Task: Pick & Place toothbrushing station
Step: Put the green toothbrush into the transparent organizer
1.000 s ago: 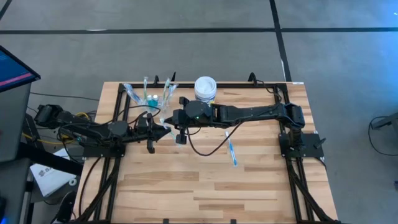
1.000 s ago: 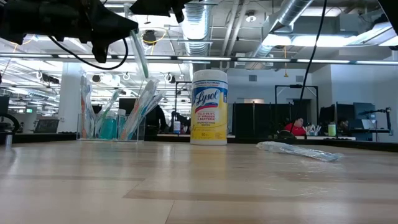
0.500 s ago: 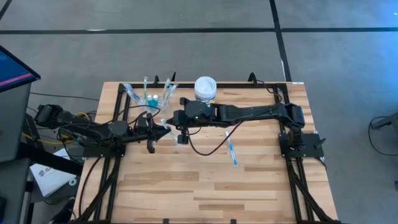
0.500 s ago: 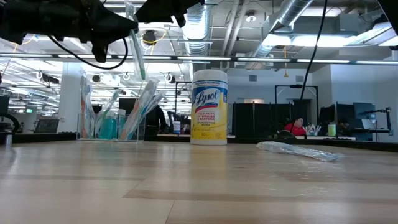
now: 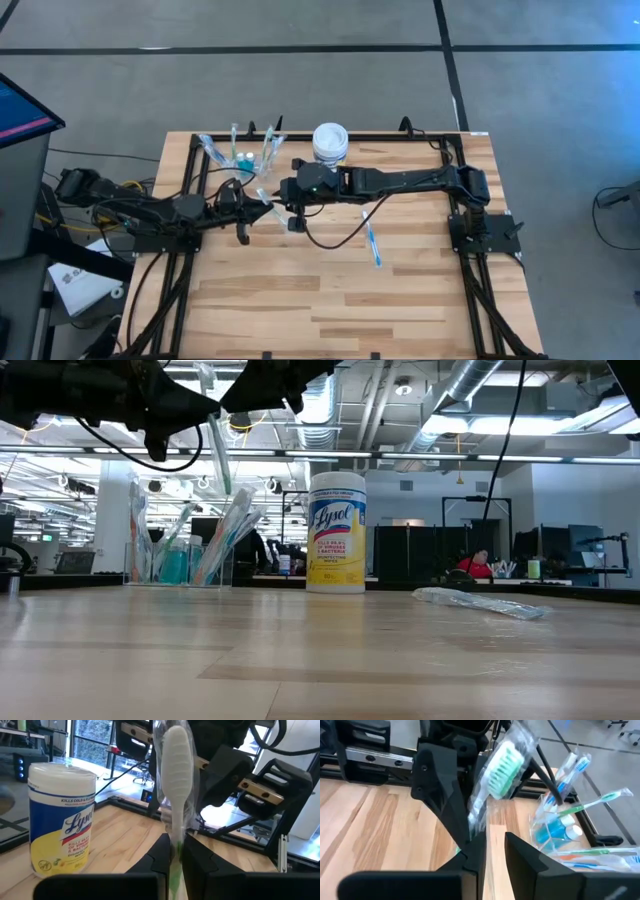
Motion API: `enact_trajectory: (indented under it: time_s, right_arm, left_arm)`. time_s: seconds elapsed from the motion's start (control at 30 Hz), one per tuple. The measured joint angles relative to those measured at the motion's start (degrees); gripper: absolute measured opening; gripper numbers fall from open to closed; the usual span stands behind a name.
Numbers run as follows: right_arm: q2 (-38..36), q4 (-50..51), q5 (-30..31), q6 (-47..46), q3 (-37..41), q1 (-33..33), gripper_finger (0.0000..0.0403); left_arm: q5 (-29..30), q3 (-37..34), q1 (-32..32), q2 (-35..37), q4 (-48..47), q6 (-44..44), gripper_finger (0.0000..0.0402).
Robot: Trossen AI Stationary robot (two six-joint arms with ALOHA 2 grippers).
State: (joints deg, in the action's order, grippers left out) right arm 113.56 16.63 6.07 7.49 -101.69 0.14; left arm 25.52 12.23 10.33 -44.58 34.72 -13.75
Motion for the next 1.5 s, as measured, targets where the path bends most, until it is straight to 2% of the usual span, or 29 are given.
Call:
enact_trajectory:
  time_s: [0.1, 0.4, 0.63, 0.8, 1.0, 1.2, 1.5]
  right_arm:
    - [0.0, 0.0, 0.0, 0.0, 0.0, 0.0, 0.0061]
    - [0.0, 1.4, 0.0, -2.2, 0.0, 0.2, 0.006]
    - [0.1, 1.2, -0.2, -3.0, 1.6, 1.3, 0.006]
    - [0.1, 1.7, -0.2, -3.0, 1.7, 1.5, 0.006]
    - [0.1, 2.2, -0.2, -2.5, 1.7, 1.3, 0.006]
    - [0.1, 2.2, -0.2, -2.4, 1.7, 1.3, 0.006]
    - [0.1, 2.2, -0.2, -2.4, 1.7, 1.3, 0.006]
  left_arm:
    - [0.3, 0.0, 0.0, 2.3, -2.6, -0.1, 0.0016]
    - [7.5, 0.0, 0.0, 12.2, -16.5, -0.2, 0.0016]
    - [17.0, 0.0, 0.0, 16.0, -22.4, -0.2, 0.0016]
    - [26.1, 0.0, 0.0, 16.6, -22.8, 1.3, 0.0016]
    - [33.8, 0.0, -0.2, 16.5, -22.9, 1.8, 0.0016]
    - [34.7, 0.0, -3.0, 16.5, -22.9, 1.9, 0.0016]
    - [34.2, 0.0, -11.2, 16.5, -23.0, 2.9, 0.0016]
